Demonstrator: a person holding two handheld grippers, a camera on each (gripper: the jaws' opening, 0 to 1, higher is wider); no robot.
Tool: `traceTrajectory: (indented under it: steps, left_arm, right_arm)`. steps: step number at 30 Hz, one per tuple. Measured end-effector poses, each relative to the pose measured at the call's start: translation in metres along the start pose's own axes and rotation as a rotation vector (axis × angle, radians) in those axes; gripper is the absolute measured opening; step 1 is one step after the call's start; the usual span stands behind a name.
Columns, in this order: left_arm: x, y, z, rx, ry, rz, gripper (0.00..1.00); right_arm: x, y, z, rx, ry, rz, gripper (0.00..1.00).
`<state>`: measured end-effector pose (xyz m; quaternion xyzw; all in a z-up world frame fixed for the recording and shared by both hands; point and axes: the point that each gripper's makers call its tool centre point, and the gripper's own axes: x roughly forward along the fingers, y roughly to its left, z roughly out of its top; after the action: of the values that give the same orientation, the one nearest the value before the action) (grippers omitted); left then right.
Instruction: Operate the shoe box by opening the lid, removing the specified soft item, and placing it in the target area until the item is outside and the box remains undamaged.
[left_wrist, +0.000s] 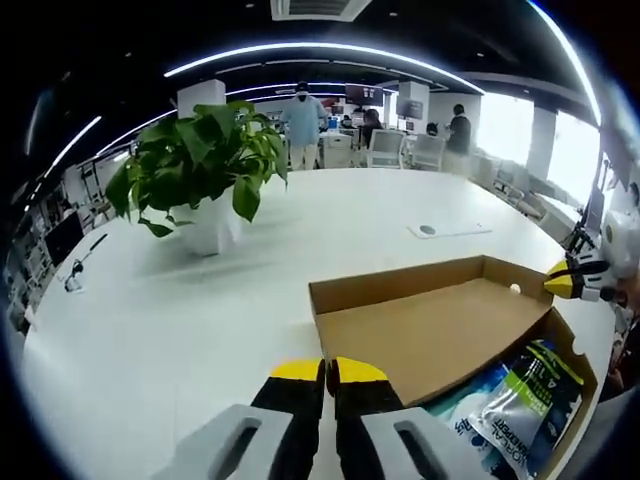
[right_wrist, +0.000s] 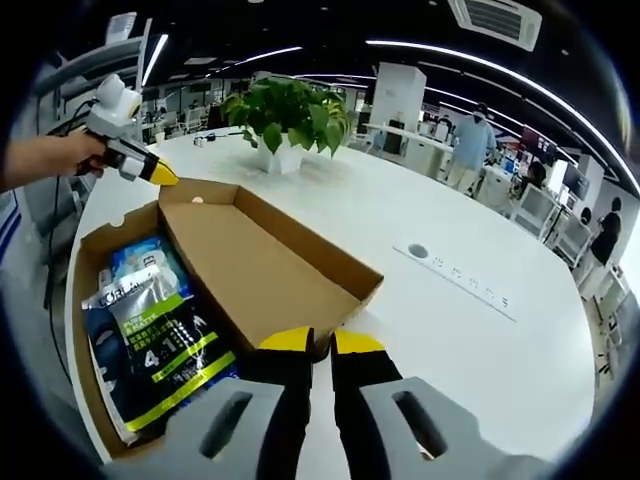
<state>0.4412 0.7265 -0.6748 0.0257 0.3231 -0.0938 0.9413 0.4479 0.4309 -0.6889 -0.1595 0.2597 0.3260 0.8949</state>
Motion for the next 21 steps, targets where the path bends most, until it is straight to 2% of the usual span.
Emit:
traceTrajectory:
  steps: [7,11,21]
  left_arm:
    - [-0.002,-0.001,-0.002,-0.003,-0.002,-0.002,0.04]
    - [-0.004,-0.005,-0.013,0.019,0.037,-0.007,0.10]
    - [-0.029,-0.007,-0.019,0.001,0.020,-0.012,0.22]
  right_arm:
    - [-0.001,0.000,0.001,-0.004,0.006,-0.008,0.05]
    - [0.000,0.004,-0.002,-0.012,0.026,-0.005,0.11]
    - [-0.013,0.016,-0.004,0.008,0.043,0.014,0.23]
